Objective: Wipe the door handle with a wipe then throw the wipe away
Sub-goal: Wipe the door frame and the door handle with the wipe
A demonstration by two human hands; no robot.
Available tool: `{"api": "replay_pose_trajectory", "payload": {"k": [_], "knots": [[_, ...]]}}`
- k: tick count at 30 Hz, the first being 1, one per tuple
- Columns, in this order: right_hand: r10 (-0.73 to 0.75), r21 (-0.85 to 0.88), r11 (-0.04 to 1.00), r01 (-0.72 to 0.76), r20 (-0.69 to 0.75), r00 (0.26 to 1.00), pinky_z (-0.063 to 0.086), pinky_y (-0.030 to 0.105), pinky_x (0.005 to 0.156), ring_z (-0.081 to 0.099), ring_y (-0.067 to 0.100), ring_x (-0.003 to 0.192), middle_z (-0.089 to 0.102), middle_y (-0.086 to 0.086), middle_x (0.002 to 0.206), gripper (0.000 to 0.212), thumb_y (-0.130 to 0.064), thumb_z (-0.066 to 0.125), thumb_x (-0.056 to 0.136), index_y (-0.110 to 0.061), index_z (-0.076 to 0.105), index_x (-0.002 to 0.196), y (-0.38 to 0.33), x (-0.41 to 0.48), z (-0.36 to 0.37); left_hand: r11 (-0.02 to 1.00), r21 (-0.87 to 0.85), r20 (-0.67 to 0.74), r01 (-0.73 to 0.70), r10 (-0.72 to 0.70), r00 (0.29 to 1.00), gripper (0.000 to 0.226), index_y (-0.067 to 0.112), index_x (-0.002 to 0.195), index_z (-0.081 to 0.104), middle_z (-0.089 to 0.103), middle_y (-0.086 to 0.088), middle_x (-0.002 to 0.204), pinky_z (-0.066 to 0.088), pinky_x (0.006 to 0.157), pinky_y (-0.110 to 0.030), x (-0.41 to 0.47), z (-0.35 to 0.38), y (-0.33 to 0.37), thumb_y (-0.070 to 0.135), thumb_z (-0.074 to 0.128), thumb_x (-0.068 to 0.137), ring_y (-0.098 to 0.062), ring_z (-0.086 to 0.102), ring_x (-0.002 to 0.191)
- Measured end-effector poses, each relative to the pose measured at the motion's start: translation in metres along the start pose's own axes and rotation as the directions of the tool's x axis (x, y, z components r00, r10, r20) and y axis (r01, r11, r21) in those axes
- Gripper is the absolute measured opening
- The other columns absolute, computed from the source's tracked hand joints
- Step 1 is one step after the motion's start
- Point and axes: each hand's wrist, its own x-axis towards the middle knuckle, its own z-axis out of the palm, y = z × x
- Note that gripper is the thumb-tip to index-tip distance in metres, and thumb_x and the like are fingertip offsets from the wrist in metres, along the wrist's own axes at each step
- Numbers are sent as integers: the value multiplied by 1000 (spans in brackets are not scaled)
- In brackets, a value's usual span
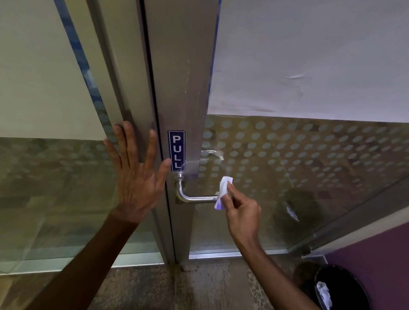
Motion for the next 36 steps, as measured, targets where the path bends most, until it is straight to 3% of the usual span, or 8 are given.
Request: {"api": "replay_pose_trajectory", "payload": {"k": [4,8,14,20,24,26,31,36], "knots": [[257,388,886,-253,44,965,60,50,89,76,20,83,81,14,91,18,-8,66,99,-9,84,94,-13,6,13,1000,-1,3,4,-4,1000,72,30,166,-10,-32,-3,171,-9,127,-62,1,-2,2,55,30,111,-30,-25,159],[336,500,805,-320,62,940,61,35,71,68,17,69,80,16,80,31,-23,67,101,-2,81,82,-19,4,19,1000,10,9,1,-1,1000,72,28,166,-8,-31,-5,171,-9,128,-62,0,-2,0,53,31,111,-31,-24,160],[486,614,671,-416,60,872,58,20,51,65,8,53,75,-4,60,6,2,71,93,5,71,99,-19,0,19,1000,2,26,13,-13,1000,71,25,167,-5,-30,-6,171,-7,128,-63,0,-2,1,53,31,112,-31,-24,160],[203,205,965,-166,-175,964,55,24,76,67,2,77,77,2,93,17,-7,73,95,-18,80,106,-13,-22,23,1000,-3,30,17,-17,999,71,26,167,-5,-30,-4,171,-7,127,-63,0,-3,1,53,31,111,-29,-25,160],[-82,-59,996,73,-173,981,44,3,80,59,-8,94,58,-2,106,20,-2,72,95,-7,76,114,-7,-29,21,1000,-1,26,22,-22,999,71,26,167,-5,-31,-2,171,-8,127,-62,0,-3,2,53,31,112,-28,-26,159],[-236,-156,962,224,-65,970,47,10,86,63,10,102,63,8,109,13,-3,68,97,1,75,108,-2,-27,18,1000,-6,27,26,-26,999,71,27,167,-5,-32,-2,171,-9,127,-62,0,-3,3,52,32,112,-28,-27,159],[-650,-538,521,662,253,717,46,37,79,66,33,90,76,8,104,41,4,88,70,-5,78,108,4,-10,9,1000,12,37,26,-26,999,71,28,166,-8,-35,-1,170,-11,128,-59,0,-5,3,52,31,112,-27,-29,158],[-746,-579,108,808,489,451,45,51,91,65,30,86,70,10,97,29,4,60,89,-1,71,116,8,4,5,999,22,46,30,-31,998,72,32,165,-11,-37,2,168,-14,128,-57,1,-5,3,55,30,111,-25,-31,157]]}}
